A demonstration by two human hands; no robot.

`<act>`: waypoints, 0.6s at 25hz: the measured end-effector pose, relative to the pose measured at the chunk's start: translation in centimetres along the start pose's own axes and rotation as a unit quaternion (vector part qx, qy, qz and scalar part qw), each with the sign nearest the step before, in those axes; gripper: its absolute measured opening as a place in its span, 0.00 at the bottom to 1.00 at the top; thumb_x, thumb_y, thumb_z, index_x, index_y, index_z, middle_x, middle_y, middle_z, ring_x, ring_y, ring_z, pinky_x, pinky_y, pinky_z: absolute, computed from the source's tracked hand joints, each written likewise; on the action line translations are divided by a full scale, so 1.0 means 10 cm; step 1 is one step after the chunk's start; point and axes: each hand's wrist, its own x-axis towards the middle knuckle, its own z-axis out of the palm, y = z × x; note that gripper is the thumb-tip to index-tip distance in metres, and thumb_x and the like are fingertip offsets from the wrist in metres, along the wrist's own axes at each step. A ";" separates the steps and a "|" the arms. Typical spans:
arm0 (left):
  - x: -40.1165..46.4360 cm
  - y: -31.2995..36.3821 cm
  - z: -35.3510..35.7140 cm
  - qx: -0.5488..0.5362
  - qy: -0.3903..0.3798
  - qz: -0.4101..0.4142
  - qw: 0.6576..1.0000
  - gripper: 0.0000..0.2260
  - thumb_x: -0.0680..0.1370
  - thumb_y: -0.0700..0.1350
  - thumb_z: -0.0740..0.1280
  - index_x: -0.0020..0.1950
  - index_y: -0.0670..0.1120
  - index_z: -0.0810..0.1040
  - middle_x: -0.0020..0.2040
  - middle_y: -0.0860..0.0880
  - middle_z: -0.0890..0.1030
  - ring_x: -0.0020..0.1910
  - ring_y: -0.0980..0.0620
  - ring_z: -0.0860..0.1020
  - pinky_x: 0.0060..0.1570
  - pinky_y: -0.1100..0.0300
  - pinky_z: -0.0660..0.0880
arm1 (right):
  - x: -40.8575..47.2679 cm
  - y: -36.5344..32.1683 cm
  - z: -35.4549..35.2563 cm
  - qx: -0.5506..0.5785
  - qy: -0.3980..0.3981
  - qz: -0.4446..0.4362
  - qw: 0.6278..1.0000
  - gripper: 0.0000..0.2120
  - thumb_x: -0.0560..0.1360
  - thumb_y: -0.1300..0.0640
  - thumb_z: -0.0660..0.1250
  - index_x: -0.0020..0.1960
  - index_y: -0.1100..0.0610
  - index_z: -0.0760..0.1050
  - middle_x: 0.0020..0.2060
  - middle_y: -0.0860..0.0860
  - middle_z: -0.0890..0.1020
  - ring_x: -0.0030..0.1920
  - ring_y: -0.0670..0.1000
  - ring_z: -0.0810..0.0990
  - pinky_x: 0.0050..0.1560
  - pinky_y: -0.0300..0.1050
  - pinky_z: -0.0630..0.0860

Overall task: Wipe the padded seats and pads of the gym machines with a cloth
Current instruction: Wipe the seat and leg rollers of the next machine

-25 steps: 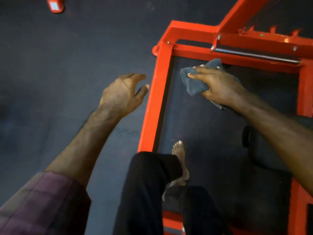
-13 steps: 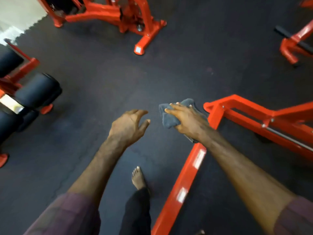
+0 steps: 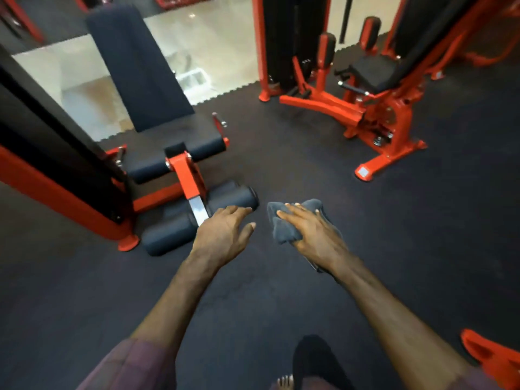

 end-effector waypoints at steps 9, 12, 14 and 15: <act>1.38 -1.28 -0.04 -0.045 0.062 -0.187 0.979 0.20 0.83 0.57 0.65 0.73 0.52 0.77 0.69 0.51 0.79 0.65 0.44 0.77 0.58 0.45 0.78 | 2.61 0.02 -0.19 -0.002 -0.051 -0.123 0.991 0.33 0.71 0.69 0.65 0.76 0.61 0.73 0.77 0.61 0.71 0.79 0.64 0.66 0.76 0.66 0.64; 1.65 -1.56 0.06 -0.084 0.034 -0.267 0.959 0.25 0.80 0.61 0.60 0.73 0.51 0.77 0.69 0.50 0.78 0.66 0.43 0.77 0.60 0.43 0.78 | 3.29 0.17 -0.25 0.003 -0.121 -0.122 0.985 0.32 0.73 0.70 0.66 0.77 0.59 0.72 0.77 0.57 0.71 0.80 0.60 0.65 0.77 0.65 0.64; 1.91 -1.74 0.08 -0.105 0.045 -0.310 0.944 0.27 0.79 0.62 0.57 0.73 0.51 0.77 0.69 0.50 0.78 0.66 0.43 0.77 0.62 0.42 0.78 | 3.84 0.32 -0.31 0.000 -0.147 -0.152 0.977 0.33 0.71 0.71 0.65 0.76 0.60 0.73 0.76 0.59 0.72 0.79 0.60 0.65 0.76 0.67 0.64; 2.06 -1.81 0.08 -0.112 0.059 -0.328 0.936 0.27 0.78 0.62 0.57 0.73 0.51 0.77 0.69 0.50 0.78 0.66 0.43 0.77 0.62 0.41 0.78 | 4.12 0.37 -0.34 -0.007 -0.163 -0.173 0.971 0.33 0.72 0.70 0.65 0.77 0.60 0.72 0.77 0.59 0.71 0.79 0.61 0.64 0.77 0.67 0.62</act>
